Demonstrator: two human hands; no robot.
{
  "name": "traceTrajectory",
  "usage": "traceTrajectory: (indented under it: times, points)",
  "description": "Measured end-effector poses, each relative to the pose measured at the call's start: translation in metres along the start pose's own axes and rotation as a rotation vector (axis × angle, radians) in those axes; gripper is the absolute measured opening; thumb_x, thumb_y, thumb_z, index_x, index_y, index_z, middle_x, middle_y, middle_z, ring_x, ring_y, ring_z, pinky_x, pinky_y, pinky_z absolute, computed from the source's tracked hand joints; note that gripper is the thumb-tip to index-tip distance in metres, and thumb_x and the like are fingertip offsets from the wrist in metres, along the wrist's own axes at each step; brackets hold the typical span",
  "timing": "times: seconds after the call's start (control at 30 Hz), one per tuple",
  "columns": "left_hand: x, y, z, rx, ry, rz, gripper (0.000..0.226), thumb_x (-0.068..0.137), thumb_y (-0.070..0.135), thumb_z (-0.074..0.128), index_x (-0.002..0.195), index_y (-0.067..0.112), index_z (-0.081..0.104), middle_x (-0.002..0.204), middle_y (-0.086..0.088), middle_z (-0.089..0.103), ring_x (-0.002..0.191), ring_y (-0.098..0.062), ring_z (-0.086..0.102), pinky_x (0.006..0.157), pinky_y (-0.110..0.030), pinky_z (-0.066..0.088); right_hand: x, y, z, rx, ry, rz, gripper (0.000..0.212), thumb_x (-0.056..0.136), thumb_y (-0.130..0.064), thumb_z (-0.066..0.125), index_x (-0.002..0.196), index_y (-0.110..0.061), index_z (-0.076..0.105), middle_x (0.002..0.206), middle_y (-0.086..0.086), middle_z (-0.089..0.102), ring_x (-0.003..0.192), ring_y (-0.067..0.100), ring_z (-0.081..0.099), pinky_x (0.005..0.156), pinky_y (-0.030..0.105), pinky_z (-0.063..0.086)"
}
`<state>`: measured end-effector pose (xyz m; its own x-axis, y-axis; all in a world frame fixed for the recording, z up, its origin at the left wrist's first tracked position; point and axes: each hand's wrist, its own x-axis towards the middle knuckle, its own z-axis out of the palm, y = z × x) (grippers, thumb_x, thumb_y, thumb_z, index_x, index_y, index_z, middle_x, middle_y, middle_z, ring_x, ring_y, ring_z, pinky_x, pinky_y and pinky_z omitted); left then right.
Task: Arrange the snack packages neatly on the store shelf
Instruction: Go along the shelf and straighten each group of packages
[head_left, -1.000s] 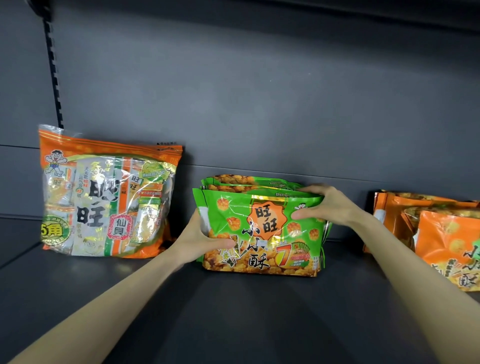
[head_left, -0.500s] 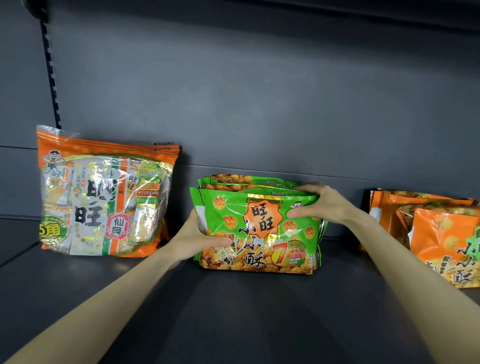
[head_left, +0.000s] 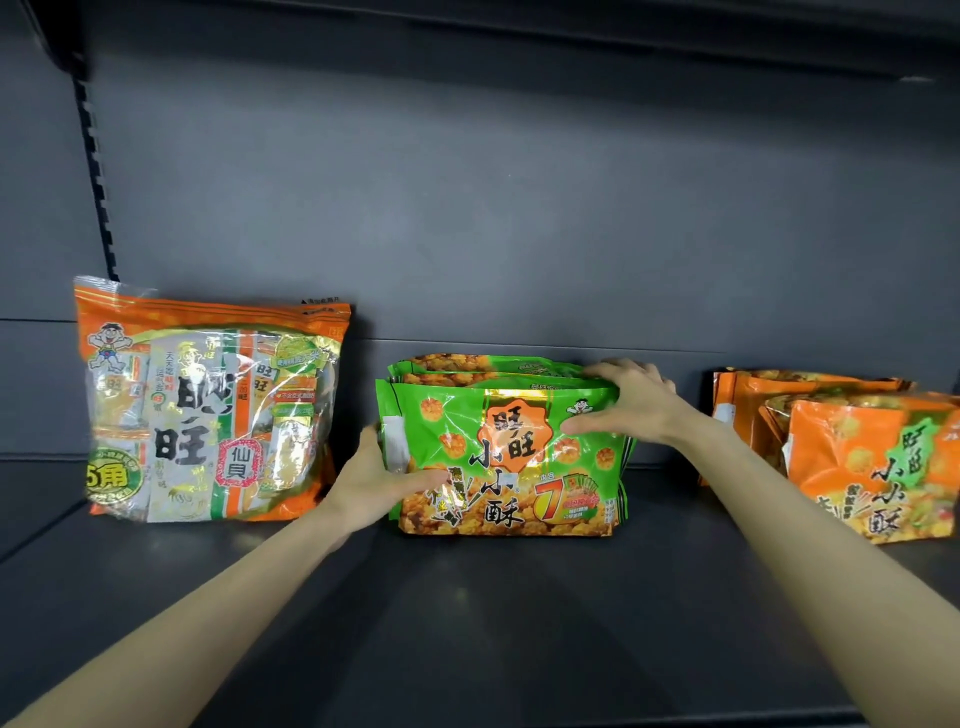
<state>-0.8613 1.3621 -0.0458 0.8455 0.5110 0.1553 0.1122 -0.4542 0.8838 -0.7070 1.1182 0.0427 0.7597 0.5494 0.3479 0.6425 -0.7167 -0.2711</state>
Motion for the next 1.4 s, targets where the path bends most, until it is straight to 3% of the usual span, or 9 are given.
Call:
traceTrajectory:
  times: [0.07, 0.2, 0.37, 0.73, 1.13, 1.4]
  points:
    - [-0.008, 0.002, -0.001, 0.066, 0.067, 0.037, 0.097, 0.071, 0.035, 0.08, 0.144, 0.009, 0.023, 0.134, -0.001, 0.047, 0.127, -0.021, 0.044, 0.097, -0.026, 0.034, -0.004, -0.001, -0.002, 0.003, -0.001, -0.01, 0.085, 0.069, -0.053, 0.074, 0.142, -0.025, 0.038, 0.147, 0.005, 0.036, 0.137, 0.031, 0.022, 0.11, 0.049, 0.02]
    - [-0.025, 0.0, -0.007, 0.286, 0.199, 0.107, 0.078, 0.074, 0.041, 0.076, 0.132, 0.005, 0.038, 0.131, -0.011, 0.053, 0.118, -0.026, 0.052, 0.094, -0.035, 0.043, -0.014, 0.001, -0.007, 0.032, -0.019, -0.022, 0.081, 0.073, -0.042, 0.075, 0.14, -0.016, 0.04, 0.144, 0.011, 0.037, 0.135, 0.032, 0.024, 0.11, 0.045, 0.026]
    - [-0.052, 0.018, -0.007, 0.557, 0.211, 0.235, 0.052, 0.081, 0.049, 0.066, 0.116, 0.014, 0.051, 0.12, -0.004, 0.056, 0.108, -0.024, 0.057, 0.088, -0.036, 0.049, -0.03, 0.01, -0.023, -0.021, -0.025, -0.026, 0.073, 0.075, -0.043, 0.073, 0.136, -0.012, 0.047, 0.14, 0.014, 0.043, 0.131, 0.033, 0.036, 0.109, 0.04, 0.031]
    - [-0.083, 0.14, 0.087, 0.704, 0.079, 0.514, 0.056, 0.083, 0.05, 0.061, 0.128, 0.018, 0.049, 0.124, -0.004, 0.06, 0.114, -0.025, 0.056, 0.092, -0.037, 0.047, -0.088, 0.078, -0.101, -0.13, 0.043, -0.029, 0.06, 0.081, -0.035, 0.069, 0.133, -0.014, 0.05, 0.134, 0.013, 0.048, 0.125, 0.03, 0.043, 0.103, 0.037, 0.038]
    - [-0.109, 0.224, 0.228, 0.75, 0.029, 0.511, 0.062, 0.083, 0.049, 0.061, 0.135, 0.021, 0.041, 0.136, -0.004, 0.052, 0.126, -0.024, 0.047, 0.101, -0.039, 0.04, -0.158, 0.216, -0.157, -0.178, 0.003, -0.018, 0.057, 0.084, -0.034, 0.068, 0.134, -0.015, 0.049, 0.141, 0.008, 0.043, 0.128, 0.027, 0.041, 0.1, 0.036, 0.037]
    - [-0.089, 0.242, 0.272, 0.74, 0.01, 0.472, 0.069, 0.081, 0.053, 0.062, 0.136, 0.02, 0.038, 0.137, -0.006, 0.05, 0.125, -0.026, 0.047, 0.101, -0.043, 0.04, -0.147, 0.277, -0.165, -0.122, 0.023, 0.01, 0.061, 0.082, -0.036, 0.068, 0.136, -0.019, 0.046, 0.141, 0.006, 0.044, 0.128, 0.027, 0.042, 0.103, 0.044, 0.04]
